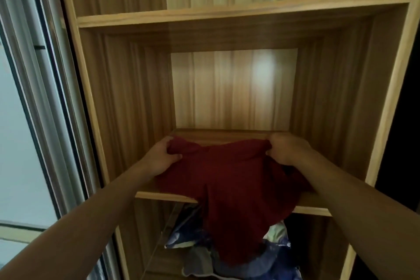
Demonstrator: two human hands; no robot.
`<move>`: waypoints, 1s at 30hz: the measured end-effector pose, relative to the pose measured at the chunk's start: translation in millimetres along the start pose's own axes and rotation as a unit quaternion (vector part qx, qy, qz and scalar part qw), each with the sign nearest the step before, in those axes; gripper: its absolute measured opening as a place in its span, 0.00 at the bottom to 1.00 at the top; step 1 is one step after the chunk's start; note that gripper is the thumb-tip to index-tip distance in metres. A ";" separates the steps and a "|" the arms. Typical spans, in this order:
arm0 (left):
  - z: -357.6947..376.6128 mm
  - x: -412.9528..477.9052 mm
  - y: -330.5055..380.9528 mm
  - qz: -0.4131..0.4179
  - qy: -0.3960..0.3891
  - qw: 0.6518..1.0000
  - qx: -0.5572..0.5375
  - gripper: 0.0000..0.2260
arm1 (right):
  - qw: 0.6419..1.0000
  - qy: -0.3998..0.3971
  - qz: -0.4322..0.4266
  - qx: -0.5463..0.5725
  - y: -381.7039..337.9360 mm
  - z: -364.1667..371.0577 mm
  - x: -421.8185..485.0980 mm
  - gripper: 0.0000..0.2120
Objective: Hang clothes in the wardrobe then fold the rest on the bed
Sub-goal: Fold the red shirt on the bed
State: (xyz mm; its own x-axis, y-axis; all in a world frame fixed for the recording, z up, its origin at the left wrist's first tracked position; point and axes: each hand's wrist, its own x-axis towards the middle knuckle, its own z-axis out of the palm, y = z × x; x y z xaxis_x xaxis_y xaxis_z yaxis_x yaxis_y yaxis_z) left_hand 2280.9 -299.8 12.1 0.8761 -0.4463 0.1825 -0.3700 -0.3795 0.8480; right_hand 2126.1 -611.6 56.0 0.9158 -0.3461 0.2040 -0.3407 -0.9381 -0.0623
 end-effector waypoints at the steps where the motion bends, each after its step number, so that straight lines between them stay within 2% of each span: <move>1: 4.3 3.2 -3.7 0.005 -0.001 0.999 0.034 0.26 | 1.000 0.012 0.005 -0.028 0.0 9.3 4.7 0.12; 3: 12.7 6.8 -8.3 0.034 0.001 0.993 0.115 0.31 | 0.995 0.013 0.027 -0.092 -2.2 26.7 10.0 0.16; 5: 18.2 7.0 -5.9 0.063 0.018 0.980 0.190 0.31 | 0.991 0.006 0.050 -0.126 -8.5 37.2 7.5 0.20; 7: 21.6 3.2 0.3 0.075 0.043 0.953 0.292 0.29 | 0.993 0.058 0.031 -0.098 -16.6 41.5 -2.1 0.21; 8: 24.4 -0.5 3.3 0.087 0.030 0.939 0.331 0.29 | 0.995 0.075 0.008 -0.066 -21.2 43.7 -10.3 0.23; 9: 28.7 -5.2 5.7 0.100 -0.010 0.933 0.347 0.32 | 0.998 0.059 -0.012 -0.027 -26.7 46.7 -20.2 0.27; 10: 35.3 -11.4 7.6 0.100 -0.067 0.930 0.347 0.37 | 1.000 0.009 -0.020 0.010 -32.5 49.8 -31.0 0.33; 12: 55.0 -21.2 5.0 0.046 -0.165 0.912 0.373 0.46 | 0.993 -0.117 -0.006 0.024 -39.8 58.3 -45.0 0.42; 13: 64.8 -21.4 2.7 0.017 -0.189 0.896 0.401 0.48 | 0.988 -0.153 0.003 0.012 -40.4 62.5 -45.7 0.44; 15: 79.2 -13.8 -0.3 -0.007 -0.196 0.883 0.427 0.50 | 0.985 -0.172 0.013 0.012 -38.9 66.4 -40.7 0.44; 20: 91.6 20.3 -1.8 0.002 -0.198 0.875 0.442 0.49 | 0.983 -0.180 0.004 0.017 -28.0 71.4 -11.3 0.42; 30: 117.2 92.8 9.5 -0.009 -0.203 0.860 0.468 0.37 | 0.983 -0.175 0.044 0.026 -0.5 86.9 60.2 0.40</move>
State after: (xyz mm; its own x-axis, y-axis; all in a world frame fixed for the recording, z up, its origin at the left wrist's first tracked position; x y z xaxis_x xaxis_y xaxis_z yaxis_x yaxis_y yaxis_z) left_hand 2322.5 -439.8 -21.3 0.7750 -0.6069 -0.1762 -0.6098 -0.7913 0.0433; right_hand 2199.9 -633.0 -16.6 0.9037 -0.4003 -0.1521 -0.4186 -0.9007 -0.1164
